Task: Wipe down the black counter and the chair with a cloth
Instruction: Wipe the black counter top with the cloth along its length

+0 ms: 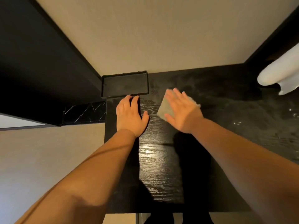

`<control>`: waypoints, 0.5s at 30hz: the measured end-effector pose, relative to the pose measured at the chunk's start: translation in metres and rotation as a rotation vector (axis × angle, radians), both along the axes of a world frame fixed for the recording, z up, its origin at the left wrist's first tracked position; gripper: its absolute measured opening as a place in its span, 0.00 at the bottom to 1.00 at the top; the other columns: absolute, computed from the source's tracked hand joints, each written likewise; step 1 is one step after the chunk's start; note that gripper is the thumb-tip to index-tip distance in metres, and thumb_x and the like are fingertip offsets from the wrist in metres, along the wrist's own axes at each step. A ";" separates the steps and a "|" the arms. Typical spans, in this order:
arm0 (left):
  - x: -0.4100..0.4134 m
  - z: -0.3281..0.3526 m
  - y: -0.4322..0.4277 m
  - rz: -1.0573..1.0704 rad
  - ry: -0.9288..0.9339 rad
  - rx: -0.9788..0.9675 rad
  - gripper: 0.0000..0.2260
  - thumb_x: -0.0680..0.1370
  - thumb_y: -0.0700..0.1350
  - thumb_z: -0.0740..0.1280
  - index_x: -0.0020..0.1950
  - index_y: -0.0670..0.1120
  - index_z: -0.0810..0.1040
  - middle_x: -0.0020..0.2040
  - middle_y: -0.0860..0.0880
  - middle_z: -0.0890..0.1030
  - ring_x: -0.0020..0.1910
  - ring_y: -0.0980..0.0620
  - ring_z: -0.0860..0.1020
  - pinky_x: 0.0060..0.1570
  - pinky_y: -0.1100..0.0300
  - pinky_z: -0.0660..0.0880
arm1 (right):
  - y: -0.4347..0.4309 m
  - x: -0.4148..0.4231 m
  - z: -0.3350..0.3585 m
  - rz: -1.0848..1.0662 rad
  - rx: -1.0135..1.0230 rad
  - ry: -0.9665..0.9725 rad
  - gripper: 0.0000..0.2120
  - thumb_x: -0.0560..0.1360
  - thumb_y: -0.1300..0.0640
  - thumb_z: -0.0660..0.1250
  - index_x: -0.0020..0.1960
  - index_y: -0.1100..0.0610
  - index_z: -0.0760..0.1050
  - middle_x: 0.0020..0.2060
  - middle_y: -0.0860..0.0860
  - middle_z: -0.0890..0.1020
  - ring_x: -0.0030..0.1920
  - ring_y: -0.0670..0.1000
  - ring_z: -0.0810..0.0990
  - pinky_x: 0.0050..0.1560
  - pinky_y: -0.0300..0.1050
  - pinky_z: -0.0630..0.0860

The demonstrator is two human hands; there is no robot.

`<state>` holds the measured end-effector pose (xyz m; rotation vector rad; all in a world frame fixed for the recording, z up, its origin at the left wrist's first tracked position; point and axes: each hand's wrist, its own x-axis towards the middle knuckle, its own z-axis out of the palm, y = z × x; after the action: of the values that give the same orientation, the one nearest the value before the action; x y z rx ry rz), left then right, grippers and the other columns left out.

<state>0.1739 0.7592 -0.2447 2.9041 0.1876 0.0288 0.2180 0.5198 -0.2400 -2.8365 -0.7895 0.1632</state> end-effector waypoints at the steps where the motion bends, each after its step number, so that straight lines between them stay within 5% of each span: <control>1: 0.000 -0.002 0.001 -0.003 -0.013 -0.007 0.31 0.79 0.59 0.65 0.77 0.44 0.70 0.75 0.40 0.70 0.75 0.39 0.66 0.77 0.42 0.62 | -0.004 0.010 0.000 -0.095 -0.006 0.014 0.38 0.81 0.38 0.57 0.82 0.61 0.59 0.83 0.55 0.60 0.83 0.57 0.55 0.82 0.60 0.54; 5: 0.001 -0.003 0.002 -0.015 -0.058 -0.012 0.28 0.78 0.58 0.66 0.74 0.45 0.73 0.73 0.41 0.72 0.73 0.41 0.69 0.75 0.42 0.65 | 0.015 0.029 0.005 -0.361 -0.069 0.073 0.35 0.84 0.42 0.54 0.84 0.59 0.50 0.84 0.55 0.50 0.84 0.58 0.46 0.82 0.54 0.42; 9: 0.001 -0.002 0.001 -0.015 -0.056 -0.031 0.28 0.77 0.58 0.66 0.73 0.45 0.74 0.73 0.42 0.72 0.73 0.41 0.69 0.74 0.42 0.65 | 0.046 0.004 0.002 -0.075 -0.074 0.045 0.35 0.83 0.40 0.48 0.84 0.59 0.52 0.84 0.56 0.51 0.84 0.59 0.47 0.83 0.59 0.46; 12: 0.001 -0.001 0.001 -0.008 -0.068 -0.054 0.28 0.77 0.57 0.66 0.73 0.44 0.74 0.73 0.42 0.73 0.73 0.41 0.69 0.74 0.43 0.65 | 0.039 -0.004 -0.005 0.163 0.021 0.024 0.32 0.82 0.41 0.56 0.81 0.58 0.64 0.83 0.55 0.59 0.83 0.58 0.54 0.82 0.59 0.53; 15: 0.001 -0.003 0.002 -0.013 -0.078 -0.061 0.28 0.77 0.57 0.67 0.73 0.44 0.75 0.72 0.42 0.73 0.72 0.41 0.70 0.74 0.43 0.66 | 0.027 0.024 -0.002 0.170 0.012 0.003 0.31 0.83 0.42 0.59 0.81 0.55 0.63 0.83 0.53 0.58 0.84 0.58 0.52 0.83 0.57 0.47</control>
<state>0.1753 0.7612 -0.2472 2.8372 0.1527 0.1315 0.2422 0.5472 -0.2424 -2.7556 -1.0281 0.1860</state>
